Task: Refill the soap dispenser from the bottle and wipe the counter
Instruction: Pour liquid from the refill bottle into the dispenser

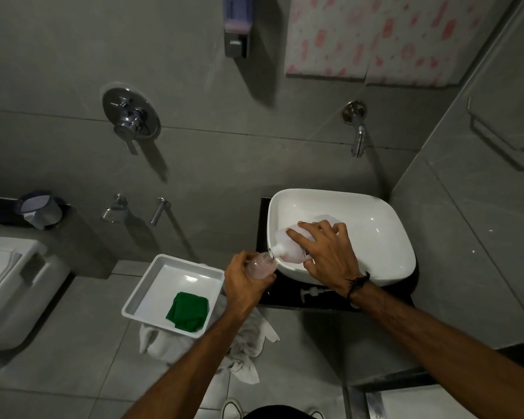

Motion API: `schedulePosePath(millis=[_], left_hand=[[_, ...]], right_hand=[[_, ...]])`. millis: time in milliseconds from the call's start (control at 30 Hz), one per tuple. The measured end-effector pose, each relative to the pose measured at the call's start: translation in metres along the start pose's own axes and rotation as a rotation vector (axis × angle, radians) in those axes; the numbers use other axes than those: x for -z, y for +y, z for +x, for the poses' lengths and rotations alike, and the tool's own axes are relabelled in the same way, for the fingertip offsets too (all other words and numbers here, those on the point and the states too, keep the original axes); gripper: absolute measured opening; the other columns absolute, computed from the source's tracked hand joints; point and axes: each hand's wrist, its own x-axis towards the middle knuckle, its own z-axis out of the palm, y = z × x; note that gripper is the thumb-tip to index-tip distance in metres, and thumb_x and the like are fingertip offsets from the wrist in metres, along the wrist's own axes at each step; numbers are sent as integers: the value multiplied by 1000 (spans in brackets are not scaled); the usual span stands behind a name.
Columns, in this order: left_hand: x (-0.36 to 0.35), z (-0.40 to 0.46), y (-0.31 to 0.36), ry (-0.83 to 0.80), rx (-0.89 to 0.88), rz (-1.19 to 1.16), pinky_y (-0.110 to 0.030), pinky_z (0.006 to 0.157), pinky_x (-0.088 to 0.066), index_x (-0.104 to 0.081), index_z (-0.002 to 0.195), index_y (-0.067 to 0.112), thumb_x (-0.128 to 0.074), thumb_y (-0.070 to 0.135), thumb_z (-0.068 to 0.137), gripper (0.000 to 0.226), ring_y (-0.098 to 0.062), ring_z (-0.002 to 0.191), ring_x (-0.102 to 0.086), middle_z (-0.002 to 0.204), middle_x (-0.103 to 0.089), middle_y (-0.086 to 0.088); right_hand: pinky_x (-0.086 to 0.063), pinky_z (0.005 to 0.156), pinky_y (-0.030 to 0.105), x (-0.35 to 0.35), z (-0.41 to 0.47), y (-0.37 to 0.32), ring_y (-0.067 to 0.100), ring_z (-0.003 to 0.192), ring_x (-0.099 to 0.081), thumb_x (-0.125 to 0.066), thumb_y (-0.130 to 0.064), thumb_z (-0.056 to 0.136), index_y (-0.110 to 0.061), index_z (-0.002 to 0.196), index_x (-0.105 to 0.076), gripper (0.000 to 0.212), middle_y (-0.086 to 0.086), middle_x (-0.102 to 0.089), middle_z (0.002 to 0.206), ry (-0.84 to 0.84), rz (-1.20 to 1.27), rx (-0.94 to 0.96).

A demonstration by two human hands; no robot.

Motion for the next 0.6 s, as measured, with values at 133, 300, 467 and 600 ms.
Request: schedulePosePath(millis=[133,300,467,600], left_hand=[[-1,-1,1,-1,-3,7,-46,84,-62,-63,108,28,-97,37,52,66,-15,97,-66,107,-69,8],[-1,-2,1,-11,-6,3,-44,82,-63,-63,108,27,-97,37,52,66,-13,96,-66,106,-69,8],[0,-3,2,-19,-1,-9,-43,80,-64,-63,107,28,-96,38,51,66,-12,96,-66,106,-68,9],[0,-4,3,-16,-7,-13,-41,79,-64,-64,107,25,-96,36,52,65,-13,95,-67,106,-70,6]], right_hand=[[-45,90,51,2,-1,0,32,113,-60,-86,-32,61,-30,134,-61,77,10,-64,135,-18,-26,3],[-45,90,52,5,-3,0,33,113,-61,-87,-31,61,-30,135,-60,79,11,-64,135,-36,-32,4],[-46,89,51,7,-4,0,33,112,-61,-88,-31,59,-30,134,-61,80,11,-64,135,-51,-28,-4],[-46,88,51,8,-5,0,33,112,-61,-87,-31,60,-30,135,-60,80,10,-64,135,-56,-33,-7]])
